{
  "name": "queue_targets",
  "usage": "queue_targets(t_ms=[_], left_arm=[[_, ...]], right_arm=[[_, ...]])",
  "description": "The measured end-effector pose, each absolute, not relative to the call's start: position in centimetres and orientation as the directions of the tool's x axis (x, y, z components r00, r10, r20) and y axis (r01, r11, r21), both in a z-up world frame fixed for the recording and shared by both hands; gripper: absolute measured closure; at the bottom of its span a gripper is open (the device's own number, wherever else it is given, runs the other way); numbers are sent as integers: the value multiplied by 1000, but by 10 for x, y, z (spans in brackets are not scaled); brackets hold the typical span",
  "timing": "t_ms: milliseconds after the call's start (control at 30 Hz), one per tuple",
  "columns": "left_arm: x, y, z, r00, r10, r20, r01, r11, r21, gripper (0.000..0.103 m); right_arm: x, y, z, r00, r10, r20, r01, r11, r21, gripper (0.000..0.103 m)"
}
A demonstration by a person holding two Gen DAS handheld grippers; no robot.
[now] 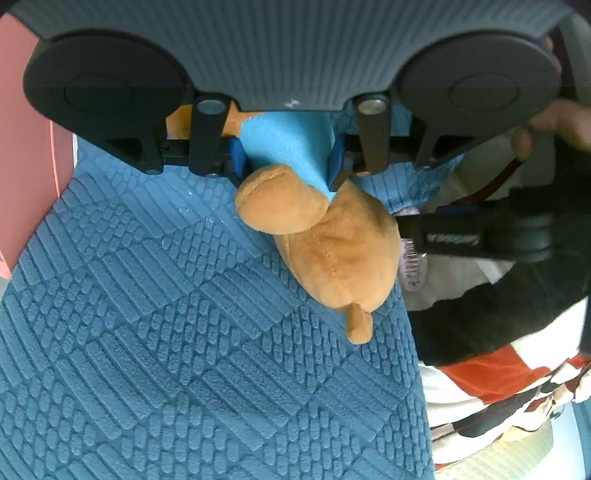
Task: Organize objects
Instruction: 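Lift teddy bear with right tool while left tool grasps pink bunny's leg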
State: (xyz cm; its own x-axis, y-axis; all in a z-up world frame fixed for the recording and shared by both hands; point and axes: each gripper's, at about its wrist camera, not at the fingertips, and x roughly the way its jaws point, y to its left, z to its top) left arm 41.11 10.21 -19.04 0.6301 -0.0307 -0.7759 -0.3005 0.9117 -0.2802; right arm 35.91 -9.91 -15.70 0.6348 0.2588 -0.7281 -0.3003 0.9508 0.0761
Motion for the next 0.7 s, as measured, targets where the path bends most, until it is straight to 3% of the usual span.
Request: queue_targets(t_ms=[700], left_arm=[[442,120,-226,580,46,-813,-474,831,-291,73]], right_arm=[[369,-103,-159,629,293,-720,-324,941,99,56]])
